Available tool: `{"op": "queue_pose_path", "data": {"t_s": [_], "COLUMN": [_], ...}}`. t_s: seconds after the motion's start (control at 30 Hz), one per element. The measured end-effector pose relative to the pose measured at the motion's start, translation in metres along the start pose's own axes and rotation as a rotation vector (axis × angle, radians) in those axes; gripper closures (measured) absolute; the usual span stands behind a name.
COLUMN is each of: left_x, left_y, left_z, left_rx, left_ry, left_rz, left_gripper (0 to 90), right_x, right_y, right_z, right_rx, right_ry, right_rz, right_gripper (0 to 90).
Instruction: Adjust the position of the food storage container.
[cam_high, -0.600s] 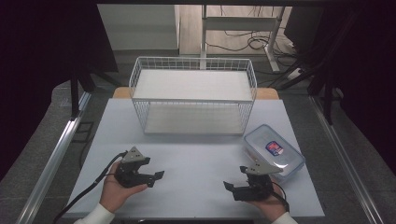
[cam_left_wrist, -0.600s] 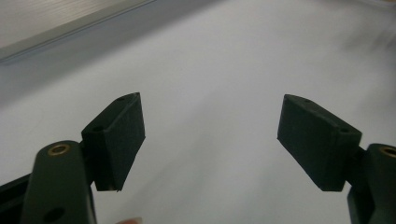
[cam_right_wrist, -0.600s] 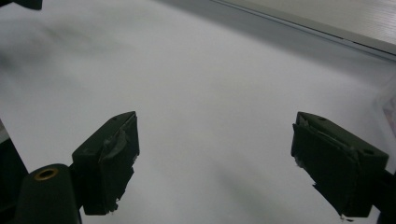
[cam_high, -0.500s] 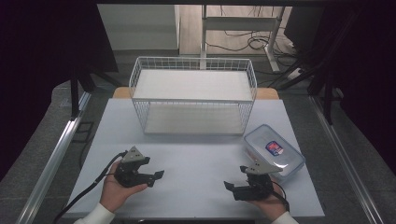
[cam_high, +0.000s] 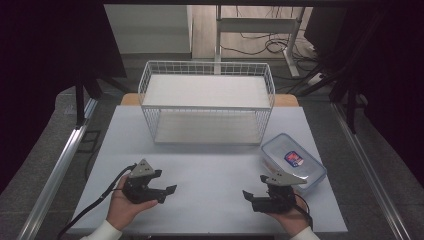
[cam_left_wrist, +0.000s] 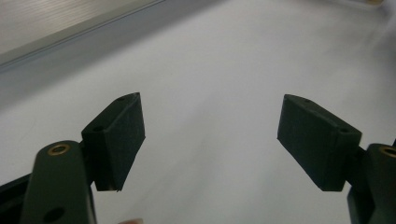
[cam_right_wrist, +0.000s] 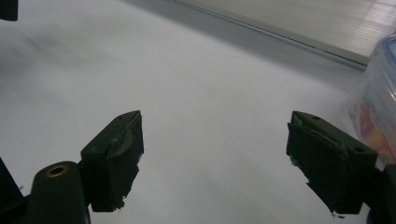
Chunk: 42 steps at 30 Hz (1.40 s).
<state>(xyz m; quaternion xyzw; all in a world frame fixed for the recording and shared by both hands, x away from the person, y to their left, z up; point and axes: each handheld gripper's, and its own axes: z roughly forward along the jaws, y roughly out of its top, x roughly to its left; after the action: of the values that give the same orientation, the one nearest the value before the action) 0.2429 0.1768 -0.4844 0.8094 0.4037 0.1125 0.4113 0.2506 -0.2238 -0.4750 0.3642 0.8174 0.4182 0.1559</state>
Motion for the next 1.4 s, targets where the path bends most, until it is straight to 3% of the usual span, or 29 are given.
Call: {"op": "queue_pose_path", "data": {"t_s": [0.1, 0.2, 0.27, 0.4, 0.7, 0.8, 1.03, 1.07, 1.1, 1.13, 1.17, 1.23, 1.27, 1.4], "left_x": [0.000, 0.001, 0.002, 0.003, 0.007, 0.007, 0.003, 0.003, 0.003, 0.003, 0.004, 0.005, 0.005, 0.005], "left_y": [0.000, 0.000, 0.000, -0.001, 0.002, 0.002, 0.000, 0.000, 0.000, 0.000, 0.000, 0.000, 0.000, 0.000], "left_z": [-0.001, 0.001, 0.002, 0.004, 0.004, 0.002, 0.003, 0.003, 0.003, 0.004, 0.004, 0.005, 0.006, 0.007], "left_rx": [-0.001, 0.009, 0.014, 0.030, 0.018, 0.017, 0.028, 0.028, 0.031, 0.033, 0.041, 0.044, 0.051, 0.061], "left_ry": [0.004, 0.009, 0.012, 0.023, -0.027, -0.022, -0.025, -0.025, -0.025, -0.024, -0.020, -0.018, -0.017, -0.014], "left_rz": [0.000, 0.004, 0.005, 0.016, -0.008, 0.001, -0.002, -0.002, -0.003, -0.003, -0.007, -0.009, -0.010, -0.001], "left_gripper": [22.7, 22.8, 22.8, 22.9, 23.4, 23.3, 23.3, 23.3, 23.2, 23.2, 23.0, 22.9, 22.9, 22.8], "right_x": [-0.002, -0.011, -0.013, -0.019, -0.043, -0.064, -0.103, -0.103, -0.115, -0.115, -0.128, -0.135, -0.147, -0.163], "right_y": [0.004, 0.008, 0.009, 0.015, 0.040, 0.053, 0.072, 0.072, 0.076, 0.076, 0.079, 0.080, 0.082, 0.084], "right_z": [-0.002, -0.003, -0.003, -0.004, -0.016, -0.020, -0.023, -0.023, -0.022, -0.022, -0.019, -0.017, -0.013, -0.004], "right_rx": [0.001, -0.003, 0.001, 0.011, -0.009, 0.004, 0.014, 0.014, 0.037, 0.037, 0.066, 0.084, 0.114, 0.163], "right_ry": [0.008, 0.061, 0.062, 0.041, -0.019, -0.074, -0.109, -0.109, -0.127, -0.127, -0.136, -0.138, -0.138, -0.147], "right_rz": [-0.003, 0.040, 0.038, 0.035, 0.063, 0.096, 0.145, 0.145, 0.156, 0.156, 0.167, 0.170, 0.181, 0.205], "right_gripper": [20.9, 25.7, 26.2, 28.3, 33.9, 38.3, 47.1, 47.1, 51.7, 51.7, 57.3, 59.8, 65.3, 72.3]}}
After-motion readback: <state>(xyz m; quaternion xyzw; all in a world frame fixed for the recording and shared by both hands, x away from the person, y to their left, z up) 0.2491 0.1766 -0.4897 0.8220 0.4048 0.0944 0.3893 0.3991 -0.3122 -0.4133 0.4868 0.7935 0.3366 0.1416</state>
